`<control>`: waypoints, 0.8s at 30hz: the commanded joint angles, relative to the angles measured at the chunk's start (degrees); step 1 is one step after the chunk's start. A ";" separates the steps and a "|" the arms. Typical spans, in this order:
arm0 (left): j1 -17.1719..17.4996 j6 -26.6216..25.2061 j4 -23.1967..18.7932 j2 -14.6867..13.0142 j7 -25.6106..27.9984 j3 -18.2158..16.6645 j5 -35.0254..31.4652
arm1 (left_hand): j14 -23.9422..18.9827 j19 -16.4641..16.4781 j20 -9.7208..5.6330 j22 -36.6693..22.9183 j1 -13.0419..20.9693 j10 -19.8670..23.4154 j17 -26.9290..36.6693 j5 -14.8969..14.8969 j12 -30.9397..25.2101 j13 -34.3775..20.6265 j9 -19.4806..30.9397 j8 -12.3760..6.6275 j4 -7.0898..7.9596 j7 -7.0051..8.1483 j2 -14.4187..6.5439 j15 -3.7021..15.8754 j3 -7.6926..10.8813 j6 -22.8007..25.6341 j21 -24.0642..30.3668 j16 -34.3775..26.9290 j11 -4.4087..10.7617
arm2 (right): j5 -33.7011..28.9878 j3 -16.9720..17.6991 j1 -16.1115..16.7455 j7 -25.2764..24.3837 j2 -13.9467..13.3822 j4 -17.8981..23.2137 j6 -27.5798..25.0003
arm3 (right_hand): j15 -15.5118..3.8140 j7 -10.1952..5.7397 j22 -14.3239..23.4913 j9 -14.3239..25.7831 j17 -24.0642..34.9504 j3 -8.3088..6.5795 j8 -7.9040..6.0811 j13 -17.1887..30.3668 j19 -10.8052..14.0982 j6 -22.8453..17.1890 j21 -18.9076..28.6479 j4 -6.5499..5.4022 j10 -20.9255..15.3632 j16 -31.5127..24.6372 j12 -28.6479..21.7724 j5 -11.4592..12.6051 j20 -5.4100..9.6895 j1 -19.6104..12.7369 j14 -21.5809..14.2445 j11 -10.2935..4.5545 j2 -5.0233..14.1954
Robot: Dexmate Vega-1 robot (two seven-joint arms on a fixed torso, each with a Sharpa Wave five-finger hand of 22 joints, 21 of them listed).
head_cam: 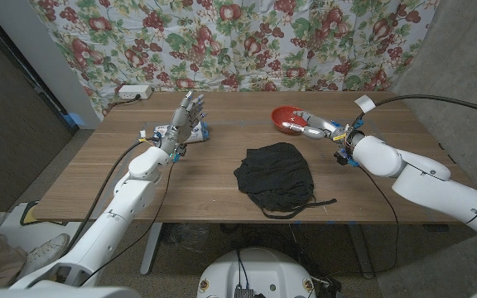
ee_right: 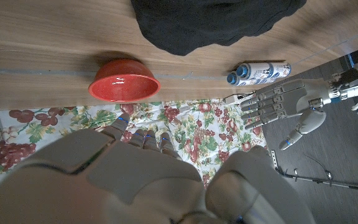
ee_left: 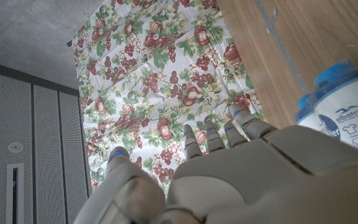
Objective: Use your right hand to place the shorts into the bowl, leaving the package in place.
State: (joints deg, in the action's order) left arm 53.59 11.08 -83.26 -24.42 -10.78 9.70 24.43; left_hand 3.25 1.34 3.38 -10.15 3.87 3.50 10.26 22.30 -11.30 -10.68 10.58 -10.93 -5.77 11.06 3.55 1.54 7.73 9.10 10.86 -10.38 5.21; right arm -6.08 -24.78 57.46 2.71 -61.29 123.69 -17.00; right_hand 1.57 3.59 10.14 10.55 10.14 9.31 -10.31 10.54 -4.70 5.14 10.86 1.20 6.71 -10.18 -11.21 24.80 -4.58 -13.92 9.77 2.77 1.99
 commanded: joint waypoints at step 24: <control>0.88 -0.27 -0.08 -0.87 -1.09 -0.39 0.76 | 0.35 0.26 -0.24 -0.12 -0.05 0.04 0.12 0.33 -0.18 -0.14 0.23 -0.45 -0.13 0.04 -0.25 -0.30 -0.34 0.10 0.44 -0.29 -0.04 | -14.91 -2.53 -3.15 16.50 -5.27 11.30 -9.07 | 2.06 1.64 0.01 0.27 0.12 0.41 0.33 0.21 -1.64 5.56 -0.13 2.79 4.53 0.08 0.35 2.93 -1.79 -4.62 3.26 2.16 -1.23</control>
State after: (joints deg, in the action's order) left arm 54.43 10.50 -84.04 -25.30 -11.32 9.39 24.93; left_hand 3.45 1.34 3.38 -10.15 3.87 3.50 10.26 22.30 -11.30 -10.68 10.58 -10.93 -5.93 11.06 3.55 1.33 7.57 9.10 10.86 -10.38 5.22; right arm -16.89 -26.26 55.85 13.79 -65.79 132.58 -24.23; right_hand 2.92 4.94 10.14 10.54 10.14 9.57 -10.31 10.53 -5.97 9.34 10.86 3.49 9.58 -10.17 -10.98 27.17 -5.86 -17.68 9.84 4.81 0.92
